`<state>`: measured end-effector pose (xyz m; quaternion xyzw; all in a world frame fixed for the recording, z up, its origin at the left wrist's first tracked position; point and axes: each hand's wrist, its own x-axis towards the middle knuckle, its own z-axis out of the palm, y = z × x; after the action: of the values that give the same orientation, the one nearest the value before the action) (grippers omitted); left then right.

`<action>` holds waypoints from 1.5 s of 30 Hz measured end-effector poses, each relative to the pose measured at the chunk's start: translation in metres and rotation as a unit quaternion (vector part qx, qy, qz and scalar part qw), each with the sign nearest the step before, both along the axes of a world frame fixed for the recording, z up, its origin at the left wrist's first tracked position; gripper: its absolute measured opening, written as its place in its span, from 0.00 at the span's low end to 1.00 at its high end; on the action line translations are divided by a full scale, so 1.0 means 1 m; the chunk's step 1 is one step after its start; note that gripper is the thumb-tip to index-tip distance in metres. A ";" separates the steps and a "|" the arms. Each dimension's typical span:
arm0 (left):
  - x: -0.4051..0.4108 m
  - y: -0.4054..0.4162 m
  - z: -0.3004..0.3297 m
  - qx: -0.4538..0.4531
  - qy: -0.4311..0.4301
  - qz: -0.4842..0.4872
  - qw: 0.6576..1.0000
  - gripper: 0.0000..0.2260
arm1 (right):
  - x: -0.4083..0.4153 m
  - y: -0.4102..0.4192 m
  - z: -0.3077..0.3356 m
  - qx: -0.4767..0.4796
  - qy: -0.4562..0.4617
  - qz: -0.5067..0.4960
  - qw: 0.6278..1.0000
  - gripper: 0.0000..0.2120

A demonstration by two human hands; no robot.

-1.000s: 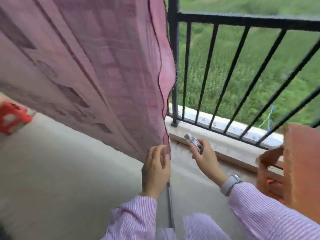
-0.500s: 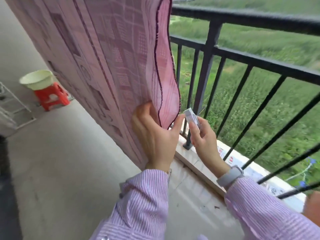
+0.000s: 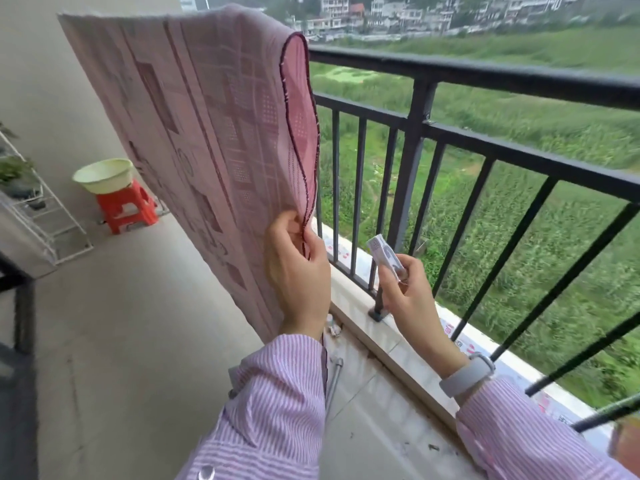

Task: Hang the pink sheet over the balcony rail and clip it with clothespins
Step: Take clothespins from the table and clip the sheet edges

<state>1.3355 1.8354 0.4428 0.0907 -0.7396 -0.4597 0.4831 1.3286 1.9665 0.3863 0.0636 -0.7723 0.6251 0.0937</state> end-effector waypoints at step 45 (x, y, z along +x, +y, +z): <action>0.013 -0.018 -0.020 -0.151 0.005 0.021 0.988 0.05 | 0.011 -0.039 0.107 0.208 0.122 0.005 0.971 0.11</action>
<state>1.3489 1.8179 0.4231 0.0295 -0.7960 -0.3328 0.5047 1.3393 1.9274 0.4929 0.1612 -0.8677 0.4389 0.1687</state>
